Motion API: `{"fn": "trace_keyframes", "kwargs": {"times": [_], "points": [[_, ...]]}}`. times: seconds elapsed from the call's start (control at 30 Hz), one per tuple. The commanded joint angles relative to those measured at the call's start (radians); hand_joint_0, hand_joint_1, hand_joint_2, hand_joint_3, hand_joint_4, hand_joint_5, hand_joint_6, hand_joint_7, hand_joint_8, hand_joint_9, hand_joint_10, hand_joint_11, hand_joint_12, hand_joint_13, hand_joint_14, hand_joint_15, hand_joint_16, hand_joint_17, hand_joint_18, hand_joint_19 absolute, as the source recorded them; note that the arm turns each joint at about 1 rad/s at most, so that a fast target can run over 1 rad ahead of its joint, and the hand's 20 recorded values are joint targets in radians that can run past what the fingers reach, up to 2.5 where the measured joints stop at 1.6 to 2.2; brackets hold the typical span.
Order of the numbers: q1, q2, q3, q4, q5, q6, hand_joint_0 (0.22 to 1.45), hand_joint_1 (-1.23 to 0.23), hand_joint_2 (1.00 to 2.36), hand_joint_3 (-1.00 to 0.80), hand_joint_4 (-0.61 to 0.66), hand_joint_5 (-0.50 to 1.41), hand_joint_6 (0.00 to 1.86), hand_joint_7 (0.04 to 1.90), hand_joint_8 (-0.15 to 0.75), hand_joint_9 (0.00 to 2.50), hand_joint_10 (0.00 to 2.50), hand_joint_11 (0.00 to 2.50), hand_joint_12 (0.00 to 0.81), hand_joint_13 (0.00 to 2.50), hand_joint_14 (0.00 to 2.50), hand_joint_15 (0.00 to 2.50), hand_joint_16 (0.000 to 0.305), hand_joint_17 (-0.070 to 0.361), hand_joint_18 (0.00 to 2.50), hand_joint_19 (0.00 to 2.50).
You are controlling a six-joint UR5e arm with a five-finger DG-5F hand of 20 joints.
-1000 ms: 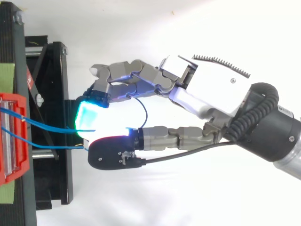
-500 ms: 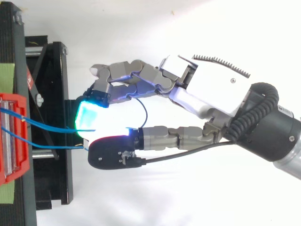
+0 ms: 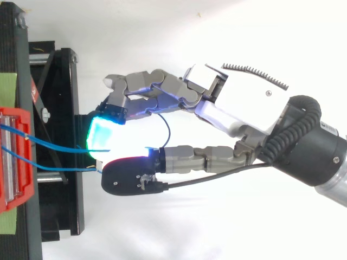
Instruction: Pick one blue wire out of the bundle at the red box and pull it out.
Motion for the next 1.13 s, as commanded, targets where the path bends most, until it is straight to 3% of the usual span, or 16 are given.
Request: {"fn": "trace_keyframes", "kwargs": {"times": [0.0,1.1], "points": [[0.001,-0.001,0.0,0.0,0.0,0.0,0.6,-0.85,1.01,-0.03,-0.14,-0.11,0.84,1.23,0.253,0.65,0.01,0.3,0.404,0.22,0.0,0.08,0.063,0.142,0.15,0.02],[0.001,-0.001,0.0,0.0,-0.002,0.0,0.6,-0.85,1.01,-0.02,-0.14,-0.12,0.84,1.24,0.254,0.67,0.01,0.3,0.403,0.23,0.0,0.08,0.062,0.14,0.18,0.05]]}}
